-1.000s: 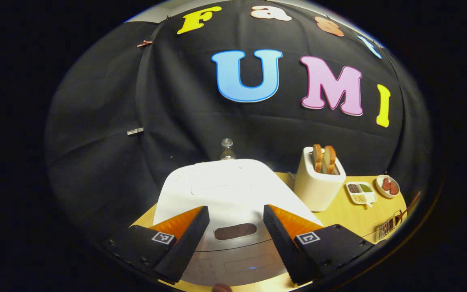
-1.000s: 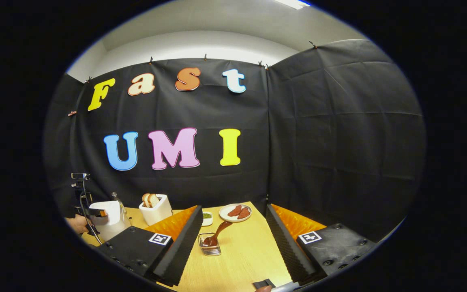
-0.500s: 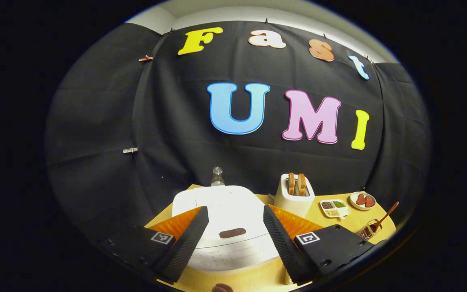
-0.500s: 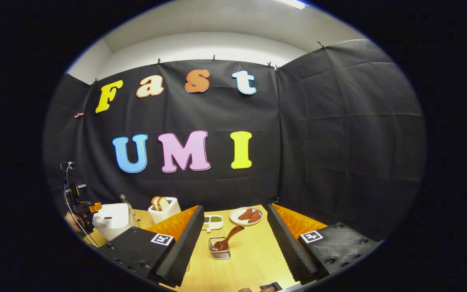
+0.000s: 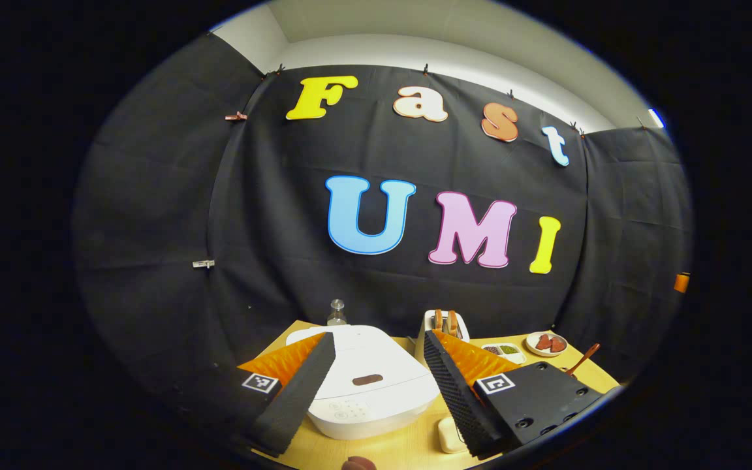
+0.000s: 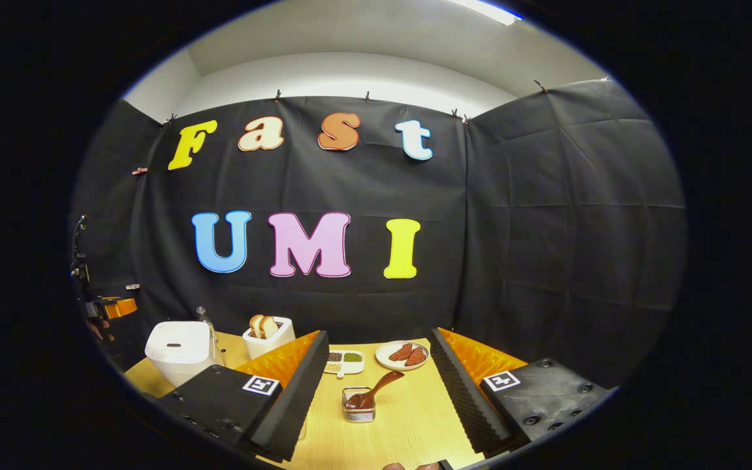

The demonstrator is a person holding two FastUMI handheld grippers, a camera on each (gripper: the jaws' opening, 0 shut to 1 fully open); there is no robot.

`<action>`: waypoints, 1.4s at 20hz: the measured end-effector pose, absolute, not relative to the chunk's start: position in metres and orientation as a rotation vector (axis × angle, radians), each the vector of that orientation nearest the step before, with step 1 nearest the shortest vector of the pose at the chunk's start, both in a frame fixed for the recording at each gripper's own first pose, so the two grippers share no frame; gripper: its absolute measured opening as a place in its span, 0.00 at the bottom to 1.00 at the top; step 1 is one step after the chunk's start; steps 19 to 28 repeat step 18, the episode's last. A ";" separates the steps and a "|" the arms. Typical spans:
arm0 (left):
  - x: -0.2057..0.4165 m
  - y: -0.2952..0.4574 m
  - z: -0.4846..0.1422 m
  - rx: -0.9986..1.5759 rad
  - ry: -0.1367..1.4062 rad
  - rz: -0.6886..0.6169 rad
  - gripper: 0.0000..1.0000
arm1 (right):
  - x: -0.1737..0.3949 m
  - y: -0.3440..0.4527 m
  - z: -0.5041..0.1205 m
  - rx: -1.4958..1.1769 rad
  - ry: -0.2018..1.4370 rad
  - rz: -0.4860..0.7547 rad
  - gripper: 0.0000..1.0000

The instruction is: Close the left gripper, press the button to open the rice cooker; take a wooden spoon from the chopstick holder with the right hand, scoop a spoonful of rice and pour it into the rice cooker, then put the wooden spoon back into the chopstick holder.

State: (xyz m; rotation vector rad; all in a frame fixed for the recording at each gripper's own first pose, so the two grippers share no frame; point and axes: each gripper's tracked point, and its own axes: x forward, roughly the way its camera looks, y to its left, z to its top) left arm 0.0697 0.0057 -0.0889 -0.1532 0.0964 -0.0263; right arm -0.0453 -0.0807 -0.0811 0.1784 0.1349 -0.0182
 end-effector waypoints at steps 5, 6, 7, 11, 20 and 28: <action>0.036 0.019 -0.073 -0.154 0.071 -0.055 0.95 | -0.041 -0.060 -0.071 0.165 0.117 0.003 0.97; 0.031 0.021 -0.070 -0.150 0.066 -0.060 0.95 | -0.041 -0.055 -0.068 0.163 0.114 0.008 0.97; 0.025 0.024 -0.068 -0.144 0.058 -0.059 0.95 | -0.041 -0.050 -0.067 0.160 0.112 0.015 0.97; 0.002 0.032 -0.058 -0.130 0.030 -0.054 0.95 | -0.038 -0.028 -0.059 0.130 0.096 0.035 0.97; -0.028 0.028 -0.056 -0.090 0.030 -0.088 0.95 | -0.039 0.014 -0.054 0.105 0.077 0.083 0.98; -0.028 0.028 -0.056 -0.090 0.030 -0.088 0.95 | -0.039 0.014 -0.054 0.105 0.077 0.083 0.98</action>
